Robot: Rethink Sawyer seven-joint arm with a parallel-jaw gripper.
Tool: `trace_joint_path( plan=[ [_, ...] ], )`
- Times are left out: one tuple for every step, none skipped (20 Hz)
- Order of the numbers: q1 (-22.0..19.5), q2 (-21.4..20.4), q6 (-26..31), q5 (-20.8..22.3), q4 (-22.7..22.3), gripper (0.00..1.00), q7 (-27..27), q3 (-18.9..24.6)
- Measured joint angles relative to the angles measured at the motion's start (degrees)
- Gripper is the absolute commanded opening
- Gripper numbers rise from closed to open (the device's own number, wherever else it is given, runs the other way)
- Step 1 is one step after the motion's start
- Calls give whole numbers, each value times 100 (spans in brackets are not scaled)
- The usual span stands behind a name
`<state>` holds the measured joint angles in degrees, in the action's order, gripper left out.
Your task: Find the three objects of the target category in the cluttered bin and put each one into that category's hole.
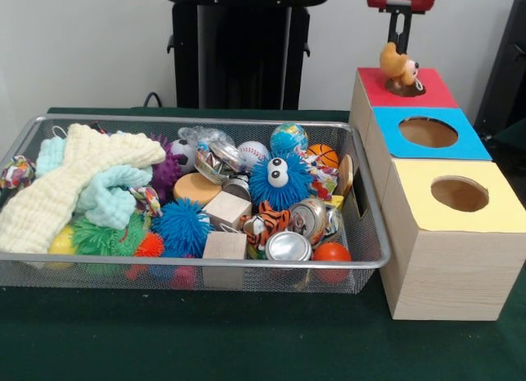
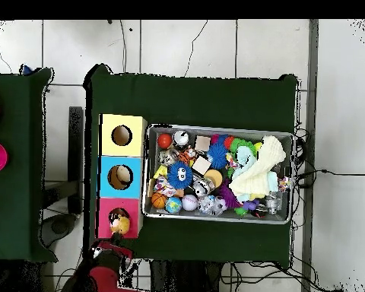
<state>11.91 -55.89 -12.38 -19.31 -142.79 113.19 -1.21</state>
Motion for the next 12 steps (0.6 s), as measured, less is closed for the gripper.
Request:
trace_joint_path(
  plan=[
    [14,-33,0,0,-50,0,0,0],
    [19,-55,0,0,-90,0,1,0],
    [17,-73,0,0,-157,0,1,-1],
    [8,-67,-5,7,-184,0,7,0],
    [-7,-56,-13,20,-199,0,17,-1],
    [-25,-40,-24,35,-208,0,26,0],
    [-60,-5,-46,59,-208,0,45,0],
    [-101,41,-68,77,-208,0,70,0],
    [-137,85,-88,86,-208,0,93,1],
    [-158,113,-100,89,-208,0,109,1],
    [-199,195,-136,89,-207,0,152,1],
    [-202,231,-153,89,-207,0,167,2]
  ],
)
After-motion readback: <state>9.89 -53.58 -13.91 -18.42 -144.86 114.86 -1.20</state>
